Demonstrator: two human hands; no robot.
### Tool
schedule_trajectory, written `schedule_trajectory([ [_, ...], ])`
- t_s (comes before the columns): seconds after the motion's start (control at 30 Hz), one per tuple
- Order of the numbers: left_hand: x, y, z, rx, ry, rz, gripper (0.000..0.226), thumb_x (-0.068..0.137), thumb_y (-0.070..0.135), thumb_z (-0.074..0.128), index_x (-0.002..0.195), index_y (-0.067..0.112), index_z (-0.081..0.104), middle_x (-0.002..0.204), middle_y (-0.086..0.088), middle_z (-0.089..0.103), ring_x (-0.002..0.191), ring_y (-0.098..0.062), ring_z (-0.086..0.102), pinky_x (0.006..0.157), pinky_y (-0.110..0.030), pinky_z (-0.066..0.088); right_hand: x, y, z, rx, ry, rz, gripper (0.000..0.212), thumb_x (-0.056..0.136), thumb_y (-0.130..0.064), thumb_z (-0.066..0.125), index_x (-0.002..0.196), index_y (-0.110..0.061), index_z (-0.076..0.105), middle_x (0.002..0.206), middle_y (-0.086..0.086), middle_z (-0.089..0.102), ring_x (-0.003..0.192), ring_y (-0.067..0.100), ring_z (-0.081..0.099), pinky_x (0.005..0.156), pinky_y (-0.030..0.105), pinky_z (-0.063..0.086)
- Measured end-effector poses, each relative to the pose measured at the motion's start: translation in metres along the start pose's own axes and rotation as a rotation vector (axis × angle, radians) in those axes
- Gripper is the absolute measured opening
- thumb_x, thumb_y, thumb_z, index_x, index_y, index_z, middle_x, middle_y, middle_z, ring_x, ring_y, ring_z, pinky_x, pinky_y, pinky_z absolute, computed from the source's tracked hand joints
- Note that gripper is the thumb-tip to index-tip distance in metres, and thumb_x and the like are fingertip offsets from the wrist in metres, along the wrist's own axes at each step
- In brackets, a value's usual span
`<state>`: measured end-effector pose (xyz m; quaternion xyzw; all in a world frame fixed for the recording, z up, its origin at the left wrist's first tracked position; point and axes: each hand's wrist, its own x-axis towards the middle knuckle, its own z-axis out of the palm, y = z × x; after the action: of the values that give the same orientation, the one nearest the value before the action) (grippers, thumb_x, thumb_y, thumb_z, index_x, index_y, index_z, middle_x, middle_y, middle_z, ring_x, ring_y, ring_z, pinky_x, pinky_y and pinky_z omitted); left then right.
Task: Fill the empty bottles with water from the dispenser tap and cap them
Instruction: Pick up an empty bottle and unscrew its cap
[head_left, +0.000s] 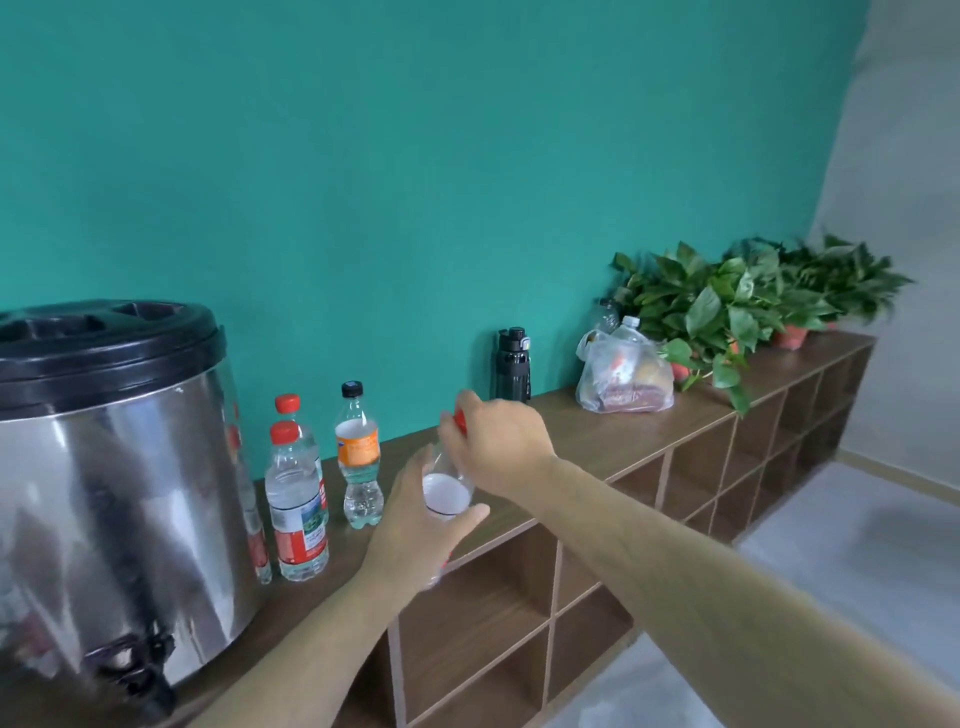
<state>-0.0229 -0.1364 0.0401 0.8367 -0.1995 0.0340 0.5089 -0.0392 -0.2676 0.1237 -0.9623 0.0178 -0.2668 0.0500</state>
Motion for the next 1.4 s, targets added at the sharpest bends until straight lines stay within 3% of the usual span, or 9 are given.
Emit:
schedule_trajectory([
  [0.13,-0.049,0.025,-0.025,-0.008,0.162,0.0,0.066,0.074,0.049,0.086,0.126,0.036,0.049,0.117,0.015,0.063,0.109,-0.011,0.06,0.095,-0.033,0.05,-0.018,-0.038,-0.055,0.05,-0.098,-0.044,0.039,0.106,-0.042,0.037,0.083,-0.013,0.049,0.067,0.003,0.051,0.062,0.026,0.052,0.054,0.031,0.03],
  [0.3,-0.1,0.032,-0.068,-0.07,0.253,-0.011,0.045,0.078,0.035,0.085,0.107,0.035,0.05,0.098,0.016,0.064,0.093,-0.007,0.062,0.082,-0.031,0.049,-0.032,-0.094,-0.089,-0.18,-0.172,-0.108,0.075,0.107,-0.062,0.017,0.069,-0.012,0.058,0.069,0.003,0.055,0.061,0.02,0.049,0.055,0.029,0.029],
  [0.43,-0.133,0.024,-0.111,-0.176,0.206,-0.065,0.043,0.076,0.026,0.09,0.104,0.035,0.058,0.097,0.006,0.071,0.089,-0.017,0.07,0.079,-0.036,0.057,-0.036,-0.136,-0.101,-0.069,-0.171,-0.223,0.068,0.107,-0.053,0.027,0.058,-0.01,0.047,0.062,0.006,0.051,0.062,0.024,0.048,0.056,0.03,0.029],
  [0.53,-0.158,0.018,-0.148,-0.205,0.167,-0.062,0.043,0.079,0.021,0.088,0.107,0.035,0.06,0.095,0.013,0.075,0.085,-0.011,0.074,0.067,-0.02,0.054,-0.04,-0.166,-0.102,0.041,-0.191,-0.368,0.067,0.107,-0.05,0.032,0.057,-0.007,0.046,0.062,0.01,0.055,0.065,0.027,0.051,0.058,0.031,0.033],
  [0.73,-0.191,0.002,-0.21,-0.344,0.115,-0.16,0.046,0.081,0.019,0.084,0.117,0.036,0.06,0.097,0.009,0.077,0.089,-0.017,0.076,0.085,-0.037,0.058,-0.037,-0.219,-0.108,0.167,-0.372,-0.639,0.06,0.11,-0.055,0.03,0.071,-0.013,0.049,0.068,0.004,0.048,0.062,0.017,0.046,0.06,0.032,0.034],
  [0.9,-0.203,-0.017,-0.241,-0.421,0.063,-0.178,0.075,0.055,0.042,0.089,0.124,0.029,0.061,0.111,-0.007,0.076,0.098,-0.031,0.075,0.096,-0.054,0.056,-0.039,-0.25,-0.109,0.157,-0.473,-0.744,0.051,0.109,-0.056,0.026,0.087,-0.016,0.05,0.086,0.005,0.053,0.076,0.014,0.05,0.075,0.034,0.045],
  [1.07,-0.207,-0.03,-0.249,-0.515,-0.05,-0.162,0.071,0.061,0.032,0.084,0.124,0.012,0.057,0.102,-0.019,0.074,0.089,-0.036,0.072,0.083,-0.045,0.059,-0.031,-0.257,-0.1,0.185,-0.526,-0.767,0.044,0.11,-0.05,0.036,0.086,-0.015,0.05,0.088,0.004,0.051,0.079,0.017,0.049,0.08,0.037,0.047],
  [1.23,-0.201,-0.04,-0.245,-0.57,-0.108,-0.171,0.067,0.064,0.031,0.085,0.123,0.011,0.058,0.103,-0.022,0.072,0.091,-0.037,0.071,0.084,-0.044,0.058,-0.02,-0.246,-0.094,0.273,-0.592,-0.752,0.016,0.108,-0.026,0.056,0.11,-0.013,0.065,0.103,-0.004,0.063,0.094,0.011,0.058,0.089,0.033,0.047],
  [1.4,-0.194,-0.048,-0.233,-0.666,-0.16,-0.158,0.067,0.066,0.031,0.084,0.123,0.009,0.056,0.103,-0.024,0.069,0.09,-0.037,0.069,0.085,-0.044,0.055,-0.018,-0.236,-0.093,0.475,-0.672,-0.65,0.028,0.104,-0.012,0.063,0.127,-0.026,0.065,0.105,-0.021,0.065,0.096,-0.008,0.062,0.092,0.016,0.044],
])
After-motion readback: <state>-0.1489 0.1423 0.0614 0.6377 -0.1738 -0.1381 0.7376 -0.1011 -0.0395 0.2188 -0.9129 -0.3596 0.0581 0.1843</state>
